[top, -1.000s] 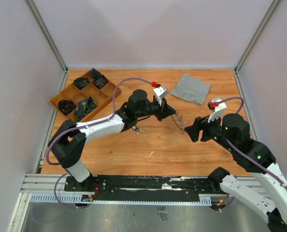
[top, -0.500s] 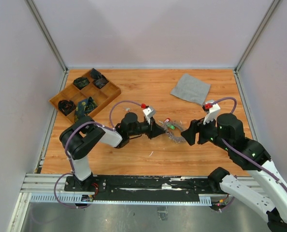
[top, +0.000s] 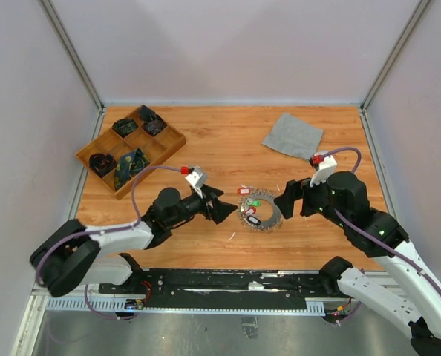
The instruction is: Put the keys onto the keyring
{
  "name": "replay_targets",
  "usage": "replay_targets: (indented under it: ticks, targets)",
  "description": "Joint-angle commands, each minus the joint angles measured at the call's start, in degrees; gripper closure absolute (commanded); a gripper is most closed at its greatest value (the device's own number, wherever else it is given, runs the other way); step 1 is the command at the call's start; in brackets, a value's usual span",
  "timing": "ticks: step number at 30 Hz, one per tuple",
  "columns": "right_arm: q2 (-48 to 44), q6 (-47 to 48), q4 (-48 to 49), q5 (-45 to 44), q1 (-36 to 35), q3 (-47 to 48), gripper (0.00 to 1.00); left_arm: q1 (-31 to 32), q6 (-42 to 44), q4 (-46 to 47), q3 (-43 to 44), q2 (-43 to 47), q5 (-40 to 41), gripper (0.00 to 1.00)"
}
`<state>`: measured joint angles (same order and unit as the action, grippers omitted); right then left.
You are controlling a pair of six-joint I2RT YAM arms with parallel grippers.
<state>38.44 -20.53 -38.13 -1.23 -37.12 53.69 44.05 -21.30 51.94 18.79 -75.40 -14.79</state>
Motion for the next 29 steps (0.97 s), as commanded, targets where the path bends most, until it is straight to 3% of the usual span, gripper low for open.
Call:
replay_targets:
  ticks: [1,7,13,19,29]
  targets:
    - [-3.04,3.36,7.72,-1.59,0.85,-2.79,0.02,-0.28,2.07,-20.35,2.89,12.64,14.11,0.08]
    - [-8.52,11.27,8.2,-1.74,0.89,-2.46,0.02,-0.28,5.72,-44.07,9.1,28.47,25.42,0.01]
    - [-16.22,12.67,9.4,-5.72,0.84,-4.13,0.02,-0.28,1.48,-63.42,11.67,40.99,35.24,0.0]
    - [-22.89,9.5,8.84,-4.58,0.87,-8.44,0.02,-0.28,-5.21,-68.35,7.66,53.46,36.65,0.0]
    - [-23.57,7.47,5.04,-4.44,0.83,-8.28,0.02,-0.29,-6.22,-69.71,8.75,53.67,35.59,0.0]
